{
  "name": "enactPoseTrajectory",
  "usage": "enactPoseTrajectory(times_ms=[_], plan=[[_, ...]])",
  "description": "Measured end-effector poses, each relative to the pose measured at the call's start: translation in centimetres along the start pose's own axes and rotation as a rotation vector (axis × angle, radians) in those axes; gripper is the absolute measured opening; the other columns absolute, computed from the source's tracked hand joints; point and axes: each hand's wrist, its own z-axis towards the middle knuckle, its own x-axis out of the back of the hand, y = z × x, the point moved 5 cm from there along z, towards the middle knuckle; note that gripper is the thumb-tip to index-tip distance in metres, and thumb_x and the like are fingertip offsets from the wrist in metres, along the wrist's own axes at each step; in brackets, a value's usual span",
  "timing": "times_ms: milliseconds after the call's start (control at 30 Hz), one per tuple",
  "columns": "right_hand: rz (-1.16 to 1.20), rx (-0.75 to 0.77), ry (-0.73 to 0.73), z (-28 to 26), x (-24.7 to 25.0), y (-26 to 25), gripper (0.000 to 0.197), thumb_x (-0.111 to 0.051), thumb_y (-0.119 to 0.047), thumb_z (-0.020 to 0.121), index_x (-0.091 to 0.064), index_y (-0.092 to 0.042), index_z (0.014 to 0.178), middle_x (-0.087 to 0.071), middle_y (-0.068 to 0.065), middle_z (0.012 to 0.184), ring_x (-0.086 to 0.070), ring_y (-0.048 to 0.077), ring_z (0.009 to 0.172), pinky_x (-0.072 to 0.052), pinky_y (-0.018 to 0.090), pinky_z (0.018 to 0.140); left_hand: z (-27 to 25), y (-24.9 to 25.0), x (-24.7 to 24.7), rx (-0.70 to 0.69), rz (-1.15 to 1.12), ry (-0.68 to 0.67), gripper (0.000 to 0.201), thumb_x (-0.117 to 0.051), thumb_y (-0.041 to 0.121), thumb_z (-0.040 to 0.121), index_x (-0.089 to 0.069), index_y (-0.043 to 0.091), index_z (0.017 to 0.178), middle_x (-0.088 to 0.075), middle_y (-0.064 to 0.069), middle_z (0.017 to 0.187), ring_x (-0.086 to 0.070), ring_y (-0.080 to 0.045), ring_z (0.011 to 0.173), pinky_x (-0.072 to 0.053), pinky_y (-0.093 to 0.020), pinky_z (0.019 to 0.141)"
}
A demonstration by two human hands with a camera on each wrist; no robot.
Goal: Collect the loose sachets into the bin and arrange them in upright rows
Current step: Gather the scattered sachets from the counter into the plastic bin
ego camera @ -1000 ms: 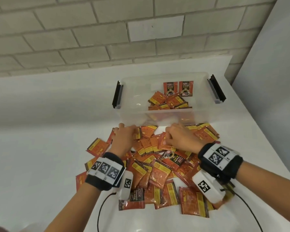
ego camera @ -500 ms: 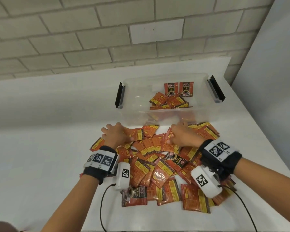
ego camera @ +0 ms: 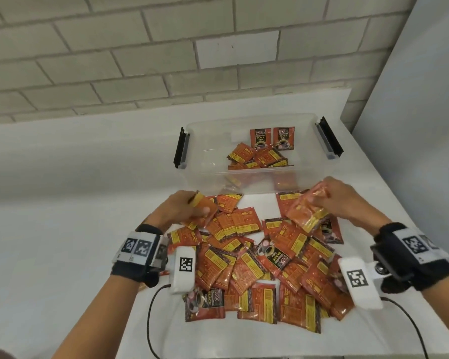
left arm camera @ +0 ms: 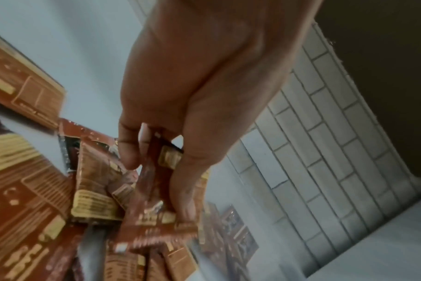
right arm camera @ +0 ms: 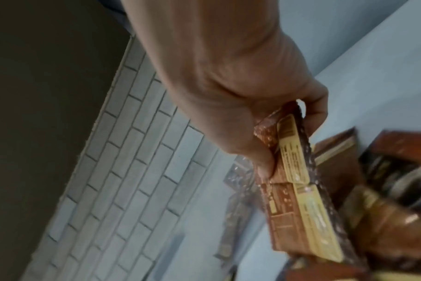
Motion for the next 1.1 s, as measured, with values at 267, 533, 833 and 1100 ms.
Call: enactPoseTrajectory(times_ms=[267, 533, 833, 1100], plan=[[-0.335, -0.187, -0.056, 0.6, -2.4, 3.1, 0.09, -0.08, -0.051, 0.068, -0.035, -0.01, 0.133, -0.031, 0.018, 0.137, -0.027, 0.034, 0.131, -0.037, 0.043, 0.1, 1.6, 0.1, -1.5, -0.006, 0.313, 0.101, 0.027, -0.074, 0.036, 0.079, -0.061, 0.02, 0.096, -0.055, -0.009, 0.113, -0.044, -0.029, 0.117, -0.04, -0.051, 0.1], [-0.034, -0.197, -0.019, 2.1, -1.9, 4.0, 0.081, -0.088, -0.028, 0.064, -0.037, -0.009, 0.123, -0.048, 0.017, 0.124, -0.052, 0.031, 0.112, -0.052, 0.039, 0.081, 0.3, 1.5, -0.1, -0.093, 0.167, 0.108, 0.018, -0.075, 0.018, 0.081, -0.06, 0.013, 0.09, -0.065, -0.005, 0.093, -0.06, -0.018, 0.081, -0.043, -0.024, 0.063], [0.338, -0.208, 0.042, 1.3, 2.2, 5.6, 0.05, -0.085, -0.011, 0.063, -0.049, -0.014, 0.098, -0.064, 0.012, 0.099, -0.062, 0.027, 0.089, -0.051, 0.042, 0.082, -3.1, -2.0, 4.9, 0.043, -0.132, 0.071, 0.033, -0.074, 0.024, 0.08, -0.058, 0.014, 0.108, -0.07, -0.008, 0.092, -0.07, -0.025, 0.078, -0.056, -0.038, 0.073], [0.499, -0.17, 0.019, -1.7, 2.4, 6.9, 0.067, -0.084, -0.006, 0.061, -0.049, -0.008, 0.118, -0.065, 0.01, 0.101, -0.062, 0.024, 0.093, -0.045, 0.027, 0.068, -2.6, -4.0, 3.0, 0.074, -0.218, 0.04, 0.029, -0.073, 0.027, 0.082, -0.063, 0.012, 0.105, -0.074, -0.007, 0.09, -0.073, -0.024, 0.077, -0.058, -0.04, 0.076]])
